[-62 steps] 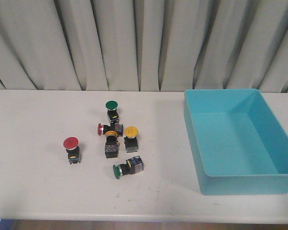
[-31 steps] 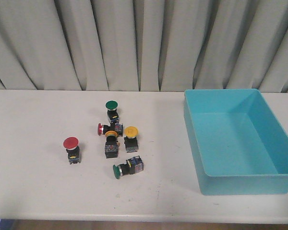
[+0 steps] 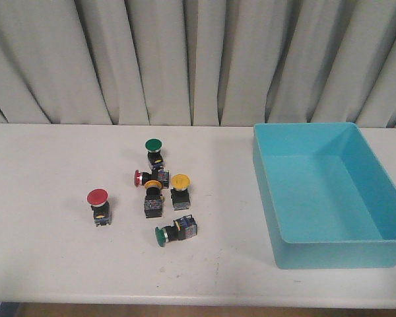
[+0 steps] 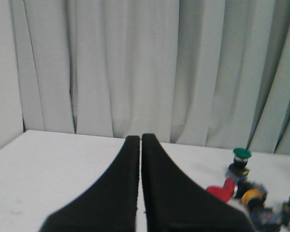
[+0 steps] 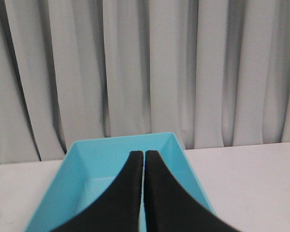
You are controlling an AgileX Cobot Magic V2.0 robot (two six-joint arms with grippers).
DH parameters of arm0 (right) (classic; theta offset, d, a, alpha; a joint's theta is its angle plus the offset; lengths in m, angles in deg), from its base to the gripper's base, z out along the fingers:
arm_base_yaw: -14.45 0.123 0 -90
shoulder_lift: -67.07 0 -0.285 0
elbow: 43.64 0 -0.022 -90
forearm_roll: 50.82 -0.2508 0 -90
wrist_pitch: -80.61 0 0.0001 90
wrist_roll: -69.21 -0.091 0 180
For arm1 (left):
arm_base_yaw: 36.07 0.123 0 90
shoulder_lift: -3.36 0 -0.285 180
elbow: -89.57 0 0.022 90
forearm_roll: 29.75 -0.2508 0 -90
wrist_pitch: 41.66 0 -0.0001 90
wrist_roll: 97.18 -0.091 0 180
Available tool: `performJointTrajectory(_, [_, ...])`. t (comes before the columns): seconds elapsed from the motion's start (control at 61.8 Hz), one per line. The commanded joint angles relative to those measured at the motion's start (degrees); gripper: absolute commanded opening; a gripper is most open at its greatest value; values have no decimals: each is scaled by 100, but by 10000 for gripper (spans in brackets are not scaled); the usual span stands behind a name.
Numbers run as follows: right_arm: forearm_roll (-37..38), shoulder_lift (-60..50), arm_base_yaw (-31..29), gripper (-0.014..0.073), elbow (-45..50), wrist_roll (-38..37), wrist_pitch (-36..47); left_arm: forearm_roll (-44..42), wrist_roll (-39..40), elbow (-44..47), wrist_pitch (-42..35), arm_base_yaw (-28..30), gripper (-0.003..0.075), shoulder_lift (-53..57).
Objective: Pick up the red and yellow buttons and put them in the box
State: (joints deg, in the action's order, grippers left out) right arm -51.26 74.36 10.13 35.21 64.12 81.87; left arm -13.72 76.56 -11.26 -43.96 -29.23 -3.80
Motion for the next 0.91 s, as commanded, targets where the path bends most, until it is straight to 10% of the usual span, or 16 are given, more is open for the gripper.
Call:
performJointTrajectory(0.0, [-391,-63,-38,-6,12,-318,671,638,738,75,-817,-1,-6,137])
performJointTrajectory(0.275, [-1728,-63,-25,-6,7,-1395,1017,1711,2602,75,-1635,-1,-6,137])
performJointTrajectory(0.631, [-1721,-63,-25,-6,-38,-1432,379,1711,2791,75,-2274,-1,-6,137])
performJointTrajectory(0.891, [-1727,298,1,-3,-1366,-829,-798,889,3804,-193,-1277,-1,-6,126])
